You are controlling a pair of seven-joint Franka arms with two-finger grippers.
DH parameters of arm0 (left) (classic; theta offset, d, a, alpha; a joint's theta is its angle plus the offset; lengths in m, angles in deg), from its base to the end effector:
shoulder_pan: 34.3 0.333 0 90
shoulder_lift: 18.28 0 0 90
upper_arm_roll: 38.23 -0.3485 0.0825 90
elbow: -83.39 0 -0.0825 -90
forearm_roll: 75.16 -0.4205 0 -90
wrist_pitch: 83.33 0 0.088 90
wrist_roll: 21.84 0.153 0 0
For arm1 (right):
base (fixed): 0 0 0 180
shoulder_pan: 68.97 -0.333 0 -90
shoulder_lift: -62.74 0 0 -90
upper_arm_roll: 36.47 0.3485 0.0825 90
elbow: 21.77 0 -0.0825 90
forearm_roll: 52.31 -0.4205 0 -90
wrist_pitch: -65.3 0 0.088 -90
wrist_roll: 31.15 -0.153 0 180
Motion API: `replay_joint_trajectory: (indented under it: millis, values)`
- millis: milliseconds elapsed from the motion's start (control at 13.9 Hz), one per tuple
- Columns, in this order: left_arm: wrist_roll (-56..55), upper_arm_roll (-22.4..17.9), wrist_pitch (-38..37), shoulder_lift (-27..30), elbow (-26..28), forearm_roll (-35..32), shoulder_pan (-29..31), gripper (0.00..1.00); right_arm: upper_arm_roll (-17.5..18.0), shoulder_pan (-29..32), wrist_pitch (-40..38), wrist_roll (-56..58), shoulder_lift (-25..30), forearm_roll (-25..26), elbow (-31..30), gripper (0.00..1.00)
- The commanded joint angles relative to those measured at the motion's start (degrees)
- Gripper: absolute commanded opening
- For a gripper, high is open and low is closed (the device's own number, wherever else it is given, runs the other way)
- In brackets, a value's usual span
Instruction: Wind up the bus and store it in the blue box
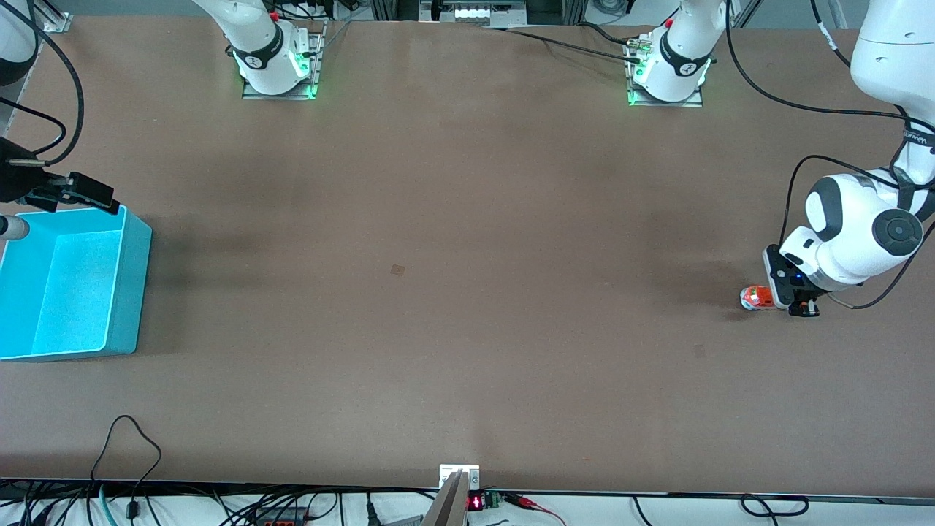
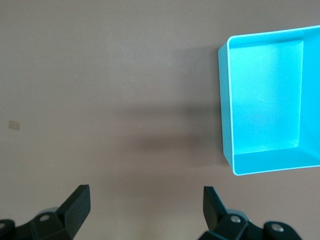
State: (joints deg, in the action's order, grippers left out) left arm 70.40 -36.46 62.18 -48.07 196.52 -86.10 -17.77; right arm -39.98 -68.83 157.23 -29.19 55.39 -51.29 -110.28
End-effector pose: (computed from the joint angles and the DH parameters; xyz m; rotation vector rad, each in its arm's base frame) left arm 0.6367 0.1706 0.1601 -2.2259 2.0796 0.0762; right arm 0.6291 -0.0408 0.5487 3.1172 -0.0437 -0.1084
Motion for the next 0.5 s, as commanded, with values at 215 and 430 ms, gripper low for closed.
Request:
replay_joint_trajectory:
  millis: [215, 430]
  values:
    - [0.76, 0.51, 0.57, -4.05, -2.56, -0.83, 1.22, 1.0, 0.26, 0.3, 0.44, -0.38, 0.06, -0.41, -0.17, 1.0]
    - [0.66, 0.95, -2.14, -1.77, -3.09, -0.83, 0.87, 1.0, 0.26, 0.39, 0.44, -0.29, 0.06, -0.41, -0.17, 1.0]
